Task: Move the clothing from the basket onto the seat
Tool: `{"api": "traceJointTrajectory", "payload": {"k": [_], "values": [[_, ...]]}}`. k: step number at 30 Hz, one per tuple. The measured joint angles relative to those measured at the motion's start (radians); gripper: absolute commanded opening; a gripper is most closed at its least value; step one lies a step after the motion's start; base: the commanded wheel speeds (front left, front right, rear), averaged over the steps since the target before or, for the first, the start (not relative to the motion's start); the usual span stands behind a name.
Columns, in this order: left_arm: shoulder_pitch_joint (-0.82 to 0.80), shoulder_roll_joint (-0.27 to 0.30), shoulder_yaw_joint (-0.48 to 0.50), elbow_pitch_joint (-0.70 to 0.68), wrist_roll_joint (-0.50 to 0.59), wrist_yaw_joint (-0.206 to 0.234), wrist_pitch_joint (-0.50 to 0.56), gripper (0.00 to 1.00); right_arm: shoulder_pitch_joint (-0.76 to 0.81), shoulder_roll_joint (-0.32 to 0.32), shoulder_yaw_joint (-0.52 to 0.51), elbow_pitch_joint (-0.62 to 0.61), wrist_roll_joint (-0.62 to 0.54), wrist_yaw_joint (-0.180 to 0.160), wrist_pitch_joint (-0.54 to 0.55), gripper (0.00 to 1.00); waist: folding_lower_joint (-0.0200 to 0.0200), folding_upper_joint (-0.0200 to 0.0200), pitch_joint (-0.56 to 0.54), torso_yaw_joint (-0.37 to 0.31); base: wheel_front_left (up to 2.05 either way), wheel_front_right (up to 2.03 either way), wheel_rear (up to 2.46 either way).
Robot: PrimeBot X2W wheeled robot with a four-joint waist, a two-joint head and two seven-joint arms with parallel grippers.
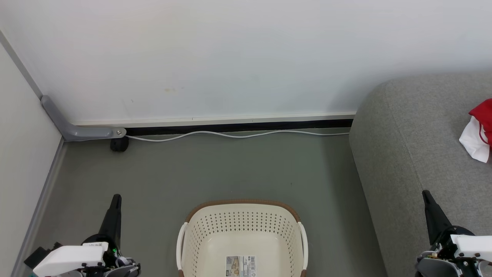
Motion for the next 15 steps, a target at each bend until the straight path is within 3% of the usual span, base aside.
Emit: {"api": "traceJointTrajectory", "payload": {"k": [15], "values": [[0.000, 0.000, 0.000, 0.000, 0.000, 0.000, 0.000, 0.00, 0.000, 0.000, 0.000, 0.000, 0.000, 0.000, 0.000, 0.00, 0.0000, 0.0000, 0.000, 0.000, 0.00, 0.00, 0.00]]}}
